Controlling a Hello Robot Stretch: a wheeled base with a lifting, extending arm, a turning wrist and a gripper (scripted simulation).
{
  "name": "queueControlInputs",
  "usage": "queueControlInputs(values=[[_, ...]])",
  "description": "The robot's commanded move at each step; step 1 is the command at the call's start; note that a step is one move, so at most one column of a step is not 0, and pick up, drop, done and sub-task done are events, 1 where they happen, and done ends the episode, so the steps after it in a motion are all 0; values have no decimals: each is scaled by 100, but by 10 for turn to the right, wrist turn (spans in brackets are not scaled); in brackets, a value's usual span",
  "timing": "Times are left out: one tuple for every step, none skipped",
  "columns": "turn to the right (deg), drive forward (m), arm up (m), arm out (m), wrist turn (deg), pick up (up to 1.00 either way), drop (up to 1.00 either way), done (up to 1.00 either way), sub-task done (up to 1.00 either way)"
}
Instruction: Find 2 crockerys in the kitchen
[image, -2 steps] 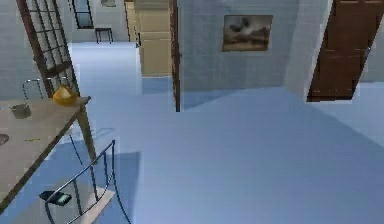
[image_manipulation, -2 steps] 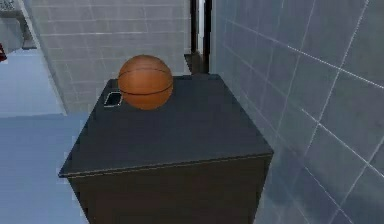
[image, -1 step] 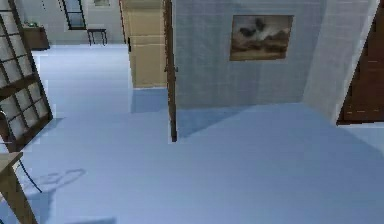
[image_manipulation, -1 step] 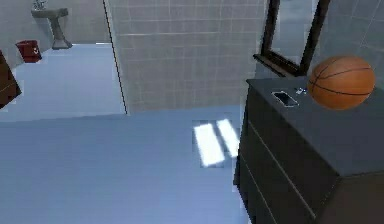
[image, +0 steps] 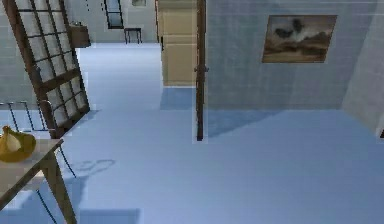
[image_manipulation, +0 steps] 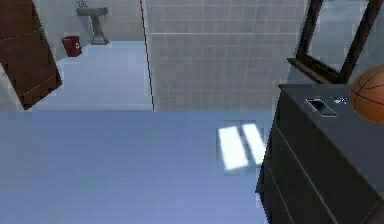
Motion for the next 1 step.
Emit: queueControlInputs(values=[[-30, 0, 0, 0, 0, 0, 0, 0, 0]])
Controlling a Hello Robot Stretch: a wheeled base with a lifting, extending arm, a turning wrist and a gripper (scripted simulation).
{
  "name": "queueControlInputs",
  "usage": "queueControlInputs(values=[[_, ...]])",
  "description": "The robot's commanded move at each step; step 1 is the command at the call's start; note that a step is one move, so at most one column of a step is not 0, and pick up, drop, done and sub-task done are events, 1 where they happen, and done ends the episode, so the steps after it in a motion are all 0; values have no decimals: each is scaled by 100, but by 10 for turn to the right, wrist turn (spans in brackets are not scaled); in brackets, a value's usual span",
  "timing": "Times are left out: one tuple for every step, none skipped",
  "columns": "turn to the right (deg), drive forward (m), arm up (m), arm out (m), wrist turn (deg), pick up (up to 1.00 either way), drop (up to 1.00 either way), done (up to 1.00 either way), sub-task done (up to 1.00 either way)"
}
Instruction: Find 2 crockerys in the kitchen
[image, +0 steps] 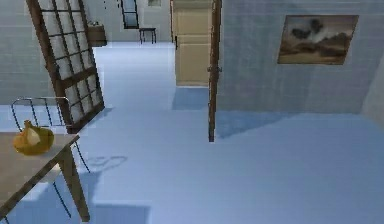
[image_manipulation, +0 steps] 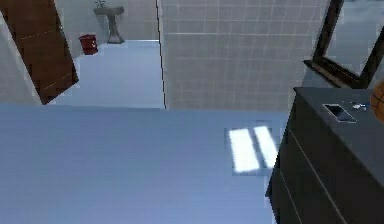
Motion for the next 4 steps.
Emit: queueControlInputs(values=[[0, 40, 0, 0, 0, 0, 0, 0, 0], [-180, 0, 0, 0, 0, 0, 0, 0, 0], [0, 100, 0, 0, 0, 0, 0, 0, 0], [0, 100, 0, 0, 0, 0, 0, 0, 0]])
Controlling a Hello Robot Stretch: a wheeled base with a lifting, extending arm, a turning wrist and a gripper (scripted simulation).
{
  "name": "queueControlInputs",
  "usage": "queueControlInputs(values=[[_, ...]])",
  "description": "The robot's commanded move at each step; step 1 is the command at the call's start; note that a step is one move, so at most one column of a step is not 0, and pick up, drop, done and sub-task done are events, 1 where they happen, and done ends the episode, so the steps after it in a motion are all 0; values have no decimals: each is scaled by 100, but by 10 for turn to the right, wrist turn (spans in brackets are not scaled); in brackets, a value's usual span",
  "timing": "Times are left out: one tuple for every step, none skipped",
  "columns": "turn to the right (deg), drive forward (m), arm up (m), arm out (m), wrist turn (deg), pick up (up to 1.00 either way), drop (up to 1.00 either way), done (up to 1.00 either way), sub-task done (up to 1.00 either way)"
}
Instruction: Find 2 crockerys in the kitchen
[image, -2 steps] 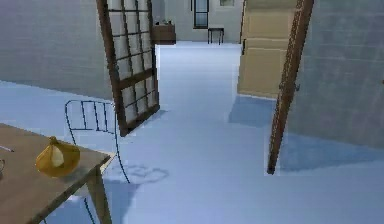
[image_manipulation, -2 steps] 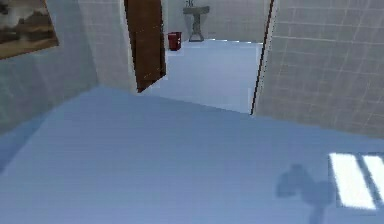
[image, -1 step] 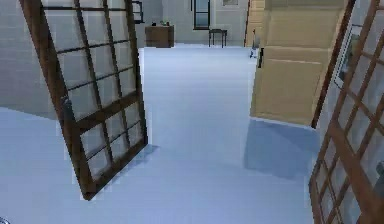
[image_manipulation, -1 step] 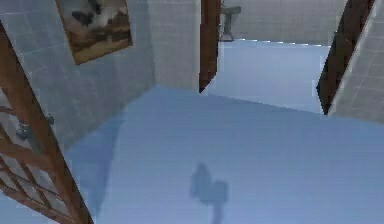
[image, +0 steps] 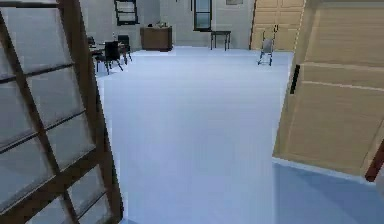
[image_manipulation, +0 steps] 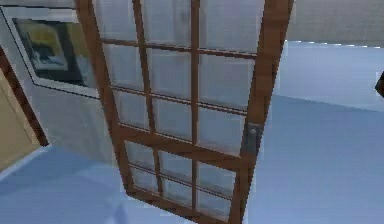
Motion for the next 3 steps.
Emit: queueControlInputs(values=[[0, 100, 0, 0, 0, 0, 0, 0, 0], [-60, 0, 0, 0, 0, 0, 0, 0, 0], [0, 20, 0, 0, 0, 0, 0, 0, 0]])
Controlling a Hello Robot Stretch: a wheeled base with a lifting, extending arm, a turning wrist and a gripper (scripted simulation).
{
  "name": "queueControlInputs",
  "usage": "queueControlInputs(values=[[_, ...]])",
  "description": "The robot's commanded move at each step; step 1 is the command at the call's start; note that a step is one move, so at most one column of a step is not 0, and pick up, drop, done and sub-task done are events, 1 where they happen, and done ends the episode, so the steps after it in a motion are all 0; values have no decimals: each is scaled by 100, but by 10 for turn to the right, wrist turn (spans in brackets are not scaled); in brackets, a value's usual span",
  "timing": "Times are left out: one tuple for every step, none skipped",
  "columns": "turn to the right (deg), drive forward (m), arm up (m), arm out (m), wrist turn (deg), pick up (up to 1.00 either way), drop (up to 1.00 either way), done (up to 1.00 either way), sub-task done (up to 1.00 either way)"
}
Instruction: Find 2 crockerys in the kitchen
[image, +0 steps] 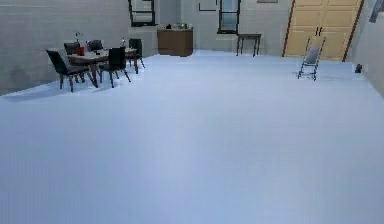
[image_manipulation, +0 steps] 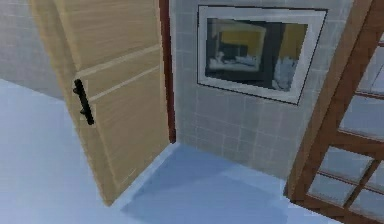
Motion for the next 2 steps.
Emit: queueControlInputs(values=[[0, 100, 0, 0, 0, 0, 0, 0, 0], [0, 100, 0, 0, 0, 0, 0, 0, 0]])
